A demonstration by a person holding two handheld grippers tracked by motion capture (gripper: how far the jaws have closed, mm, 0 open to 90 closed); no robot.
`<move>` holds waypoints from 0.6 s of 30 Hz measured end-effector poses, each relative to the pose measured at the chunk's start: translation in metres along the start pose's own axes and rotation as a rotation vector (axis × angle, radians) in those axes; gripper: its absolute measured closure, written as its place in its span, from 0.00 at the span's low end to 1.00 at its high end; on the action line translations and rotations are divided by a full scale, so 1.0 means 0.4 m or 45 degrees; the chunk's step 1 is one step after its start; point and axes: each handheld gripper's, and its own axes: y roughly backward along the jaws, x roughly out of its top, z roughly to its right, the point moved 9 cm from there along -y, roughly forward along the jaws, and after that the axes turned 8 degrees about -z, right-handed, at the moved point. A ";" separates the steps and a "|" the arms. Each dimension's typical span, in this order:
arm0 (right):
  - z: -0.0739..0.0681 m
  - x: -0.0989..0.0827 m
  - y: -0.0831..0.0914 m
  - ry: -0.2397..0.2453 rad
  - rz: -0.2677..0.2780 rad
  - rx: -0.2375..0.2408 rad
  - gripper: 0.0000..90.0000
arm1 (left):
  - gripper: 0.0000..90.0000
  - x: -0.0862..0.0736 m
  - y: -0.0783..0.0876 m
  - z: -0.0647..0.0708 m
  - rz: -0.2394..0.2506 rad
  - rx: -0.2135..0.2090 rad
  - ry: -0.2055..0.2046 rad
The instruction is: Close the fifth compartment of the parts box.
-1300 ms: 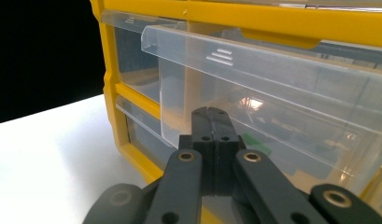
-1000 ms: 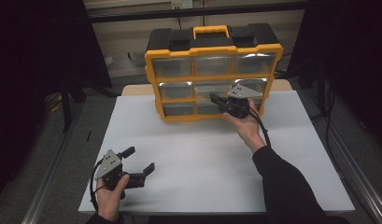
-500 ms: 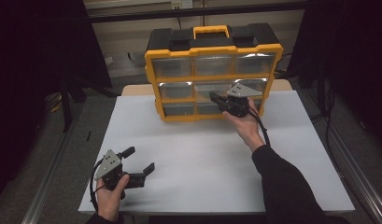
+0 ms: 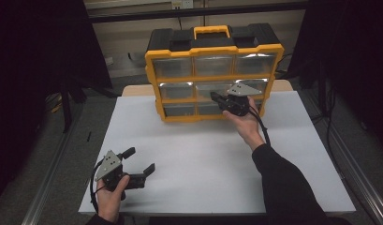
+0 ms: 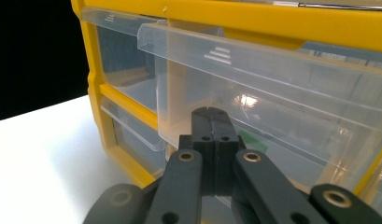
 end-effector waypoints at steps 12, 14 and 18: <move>0.008 0.009 -0.017 0.000 -0.005 -0.020 1.00 | 0.03 -0.001 0.000 -0.002 -0.001 0.005 0.002; 0.011 0.010 -0.019 -0.002 -0.004 -0.022 1.00 | 0.03 0.000 -0.001 -0.002 0.004 -0.001 0.006; 0.016 0.009 -0.020 -0.007 -0.005 -0.024 1.00 | 0.03 -0.001 0.000 -0.004 -0.002 0.011 0.006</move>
